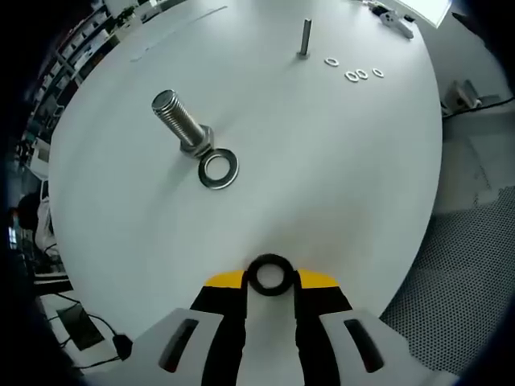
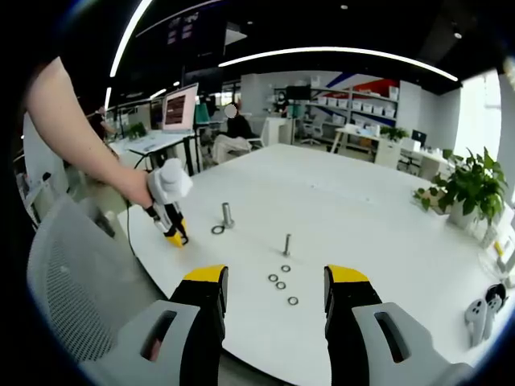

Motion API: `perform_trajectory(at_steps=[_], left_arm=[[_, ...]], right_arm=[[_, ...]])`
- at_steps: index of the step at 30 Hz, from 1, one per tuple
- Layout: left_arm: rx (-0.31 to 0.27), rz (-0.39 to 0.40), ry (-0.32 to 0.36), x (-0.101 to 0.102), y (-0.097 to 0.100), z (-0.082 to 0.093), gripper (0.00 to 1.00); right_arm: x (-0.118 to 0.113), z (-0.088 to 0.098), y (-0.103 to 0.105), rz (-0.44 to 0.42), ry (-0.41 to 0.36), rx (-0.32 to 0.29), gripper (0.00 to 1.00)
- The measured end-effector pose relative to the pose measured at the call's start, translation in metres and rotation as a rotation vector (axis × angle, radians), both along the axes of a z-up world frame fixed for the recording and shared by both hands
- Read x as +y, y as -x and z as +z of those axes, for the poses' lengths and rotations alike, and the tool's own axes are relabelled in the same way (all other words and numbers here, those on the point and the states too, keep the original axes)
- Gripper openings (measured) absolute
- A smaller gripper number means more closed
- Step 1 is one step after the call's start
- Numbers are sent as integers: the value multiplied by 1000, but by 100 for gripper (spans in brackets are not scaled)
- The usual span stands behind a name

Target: Place the washer onto the threaded stud by aligning its center hole with the stud, sliding it down to the base, and recovering from edge contact or off-axis alignment until the washer reaches the visible bottom stop.

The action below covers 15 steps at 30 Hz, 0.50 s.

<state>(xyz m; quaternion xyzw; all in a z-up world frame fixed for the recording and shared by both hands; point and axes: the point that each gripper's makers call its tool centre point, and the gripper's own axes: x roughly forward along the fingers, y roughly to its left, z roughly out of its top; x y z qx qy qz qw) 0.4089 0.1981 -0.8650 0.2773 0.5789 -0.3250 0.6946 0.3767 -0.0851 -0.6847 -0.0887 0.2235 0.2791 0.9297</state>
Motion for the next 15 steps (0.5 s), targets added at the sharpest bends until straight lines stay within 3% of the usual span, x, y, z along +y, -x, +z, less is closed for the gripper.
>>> perform_trajectory(at_steps=[10,15], left_arm=[[-6,38,19,1,-1,2,19],[-47,44,42,-3,-11,14,19]], right_arm=[[-1,0,0,-4,-3,0,50],[0,0,0,1,-4,-1,50]])
